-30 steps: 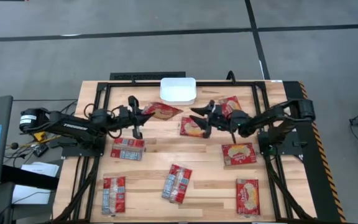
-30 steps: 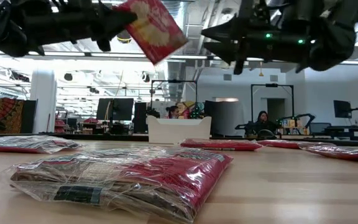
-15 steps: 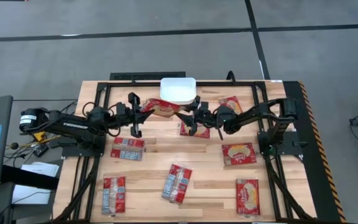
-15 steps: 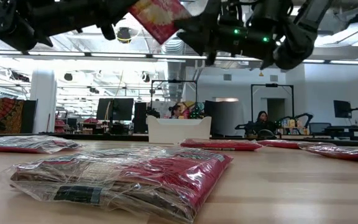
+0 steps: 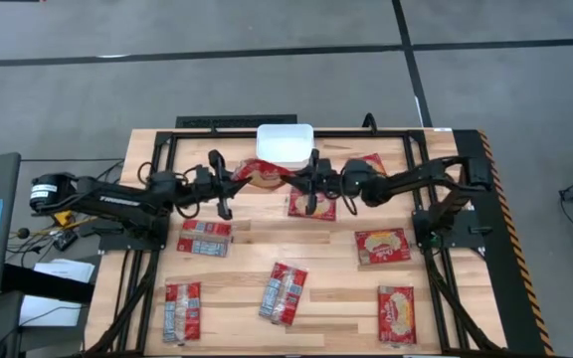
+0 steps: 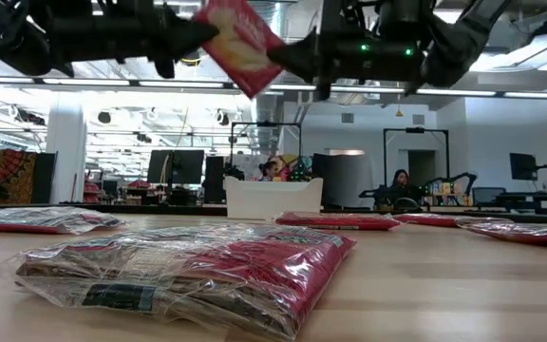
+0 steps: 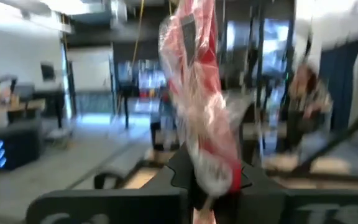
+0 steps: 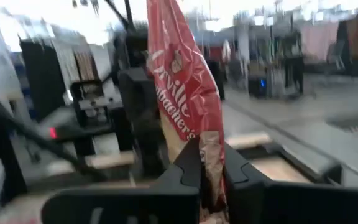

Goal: Sort popcorn bags into baskets
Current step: Put the red popcorn bag into the white bin

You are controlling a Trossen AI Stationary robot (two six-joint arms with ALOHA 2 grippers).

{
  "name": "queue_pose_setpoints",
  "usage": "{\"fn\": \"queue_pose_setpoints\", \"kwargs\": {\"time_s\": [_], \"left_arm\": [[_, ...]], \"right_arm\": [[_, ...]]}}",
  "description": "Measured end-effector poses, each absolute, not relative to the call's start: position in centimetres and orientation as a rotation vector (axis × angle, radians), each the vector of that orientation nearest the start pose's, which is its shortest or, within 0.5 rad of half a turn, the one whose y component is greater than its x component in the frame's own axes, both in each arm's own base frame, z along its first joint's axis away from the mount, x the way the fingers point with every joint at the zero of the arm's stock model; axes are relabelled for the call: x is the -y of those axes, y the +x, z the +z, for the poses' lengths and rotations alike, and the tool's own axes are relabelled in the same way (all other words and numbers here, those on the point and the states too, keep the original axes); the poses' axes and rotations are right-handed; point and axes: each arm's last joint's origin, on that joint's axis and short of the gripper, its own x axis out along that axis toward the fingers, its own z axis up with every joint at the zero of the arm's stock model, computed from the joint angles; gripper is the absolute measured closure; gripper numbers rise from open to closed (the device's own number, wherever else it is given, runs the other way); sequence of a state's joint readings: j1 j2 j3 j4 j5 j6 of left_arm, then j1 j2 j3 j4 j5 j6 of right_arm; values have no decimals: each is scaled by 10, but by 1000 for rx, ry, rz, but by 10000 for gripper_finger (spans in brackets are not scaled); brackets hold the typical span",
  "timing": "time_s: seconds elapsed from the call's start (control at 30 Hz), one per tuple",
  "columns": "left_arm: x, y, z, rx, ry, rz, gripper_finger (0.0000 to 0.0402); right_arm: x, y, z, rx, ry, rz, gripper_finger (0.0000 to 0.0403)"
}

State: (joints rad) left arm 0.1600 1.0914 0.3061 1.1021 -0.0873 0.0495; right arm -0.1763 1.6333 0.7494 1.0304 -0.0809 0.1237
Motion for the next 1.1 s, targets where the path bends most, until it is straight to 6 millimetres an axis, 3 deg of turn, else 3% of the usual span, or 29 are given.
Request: {"fn": "queue_pose_setpoints", "kwargs": {"time_s": [0.17,0.33,0.5,0.63,0.73,0.87,1.1], "left_arm": [[-37,204,219,96,40,322,346],[-39,204,216,58,58,360,302],[-44,203,217,47,91,380,284],[-52,214,234,-6,25,359,276],[-58,227,250,-173,6,263,266],[-65,246,276,-333,56,226,249],[-68,268,307,-397,193,90,238]], "right_arm": [[55,313,240,-40,42,-114,384],[55,295,247,-191,23,-151,384],[56,281,245,-323,35,-177,384],[56,281,241,-358,39,-173,384],[56,284,241,-391,43,-168,384],[56,285,247,-408,45,-167,384],[57,286,250,-408,45,-165,384]]}}
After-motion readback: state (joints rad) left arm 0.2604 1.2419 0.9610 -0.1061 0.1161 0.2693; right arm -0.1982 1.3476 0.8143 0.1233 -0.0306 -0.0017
